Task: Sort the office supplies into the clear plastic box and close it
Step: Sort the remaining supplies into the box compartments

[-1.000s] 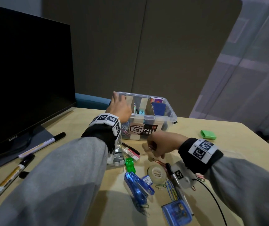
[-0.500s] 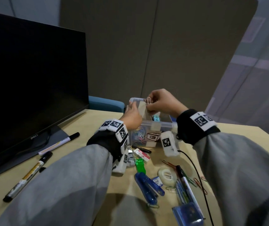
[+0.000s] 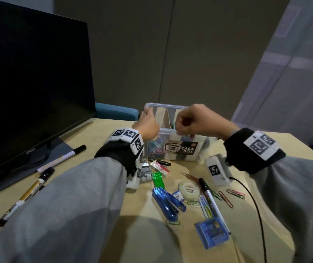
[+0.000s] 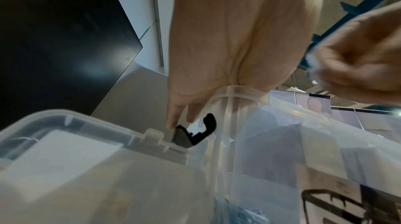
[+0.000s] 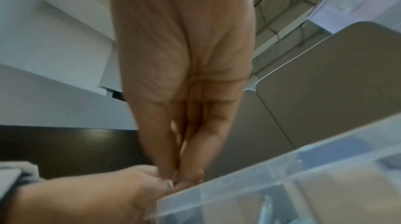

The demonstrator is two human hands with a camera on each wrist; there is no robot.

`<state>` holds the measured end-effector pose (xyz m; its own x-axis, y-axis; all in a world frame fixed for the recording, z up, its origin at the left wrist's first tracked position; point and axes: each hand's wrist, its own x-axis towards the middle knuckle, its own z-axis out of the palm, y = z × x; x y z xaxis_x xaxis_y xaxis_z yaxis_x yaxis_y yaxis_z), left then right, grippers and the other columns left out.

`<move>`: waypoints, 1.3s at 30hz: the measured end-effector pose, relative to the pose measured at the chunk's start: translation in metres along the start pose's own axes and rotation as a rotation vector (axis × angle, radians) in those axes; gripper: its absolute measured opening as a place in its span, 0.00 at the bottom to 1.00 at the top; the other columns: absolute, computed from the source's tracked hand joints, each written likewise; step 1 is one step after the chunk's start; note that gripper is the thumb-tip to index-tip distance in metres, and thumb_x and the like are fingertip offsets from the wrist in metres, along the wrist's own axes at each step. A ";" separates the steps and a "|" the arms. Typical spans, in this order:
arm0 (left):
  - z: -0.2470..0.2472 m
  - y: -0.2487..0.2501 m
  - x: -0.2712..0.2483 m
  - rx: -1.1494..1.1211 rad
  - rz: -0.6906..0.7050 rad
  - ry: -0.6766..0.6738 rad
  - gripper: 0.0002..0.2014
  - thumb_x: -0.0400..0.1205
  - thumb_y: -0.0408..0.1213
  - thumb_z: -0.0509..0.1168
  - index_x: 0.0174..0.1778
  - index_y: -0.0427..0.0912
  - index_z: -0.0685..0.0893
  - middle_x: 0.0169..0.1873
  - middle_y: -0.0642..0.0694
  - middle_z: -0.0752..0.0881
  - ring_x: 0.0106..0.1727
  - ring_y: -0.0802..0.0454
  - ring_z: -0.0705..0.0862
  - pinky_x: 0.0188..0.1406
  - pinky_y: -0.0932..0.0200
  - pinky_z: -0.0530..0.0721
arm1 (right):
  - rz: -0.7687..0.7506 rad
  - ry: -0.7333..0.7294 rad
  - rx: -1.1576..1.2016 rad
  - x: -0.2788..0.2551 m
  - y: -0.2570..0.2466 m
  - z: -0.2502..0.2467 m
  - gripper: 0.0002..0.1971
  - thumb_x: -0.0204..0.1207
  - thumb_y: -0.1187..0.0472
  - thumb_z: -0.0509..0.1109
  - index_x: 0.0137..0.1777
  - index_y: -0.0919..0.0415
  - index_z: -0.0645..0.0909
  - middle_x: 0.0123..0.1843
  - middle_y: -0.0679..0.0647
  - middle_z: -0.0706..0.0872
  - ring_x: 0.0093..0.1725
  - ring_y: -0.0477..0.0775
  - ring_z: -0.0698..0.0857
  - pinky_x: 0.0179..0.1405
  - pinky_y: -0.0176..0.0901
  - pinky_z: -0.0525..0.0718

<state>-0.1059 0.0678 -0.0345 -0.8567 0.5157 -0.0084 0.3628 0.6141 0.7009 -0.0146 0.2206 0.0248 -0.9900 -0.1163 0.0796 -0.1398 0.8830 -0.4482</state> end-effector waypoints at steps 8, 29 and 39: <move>0.001 0.003 -0.003 0.033 -0.008 0.024 0.32 0.87 0.28 0.52 0.86 0.40 0.45 0.86 0.42 0.45 0.86 0.43 0.48 0.84 0.39 0.54 | 0.319 -0.625 -0.581 -0.028 0.037 0.039 0.13 0.76 0.61 0.70 0.60 0.61 0.85 0.51 0.57 0.89 0.33 0.48 0.81 0.31 0.35 0.79; 0.001 0.004 -0.003 0.060 -0.001 0.050 0.29 0.87 0.28 0.52 0.85 0.38 0.52 0.84 0.40 0.55 0.84 0.43 0.56 0.81 0.44 0.60 | 0.592 -0.665 -0.224 -0.046 0.060 0.066 0.20 0.78 0.48 0.73 0.49 0.69 0.87 0.35 0.56 0.88 0.31 0.50 0.86 0.30 0.40 0.86; 0.002 0.004 -0.003 0.064 0.014 0.057 0.28 0.87 0.27 0.52 0.84 0.36 0.54 0.84 0.40 0.55 0.85 0.43 0.55 0.82 0.44 0.58 | 0.609 -0.538 -0.145 -0.040 0.057 0.065 0.14 0.75 0.55 0.76 0.49 0.67 0.84 0.38 0.56 0.86 0.31 0.51 0.81 0.28 0.37 0.83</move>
<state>-0.1014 0.0703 -0.0328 -0.8703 0.4907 0.0431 0.3959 0.6447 0.6539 0.0163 0.2455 -0.0620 -0.7702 0.2326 -0.5939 0.3918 0.9073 -0.1527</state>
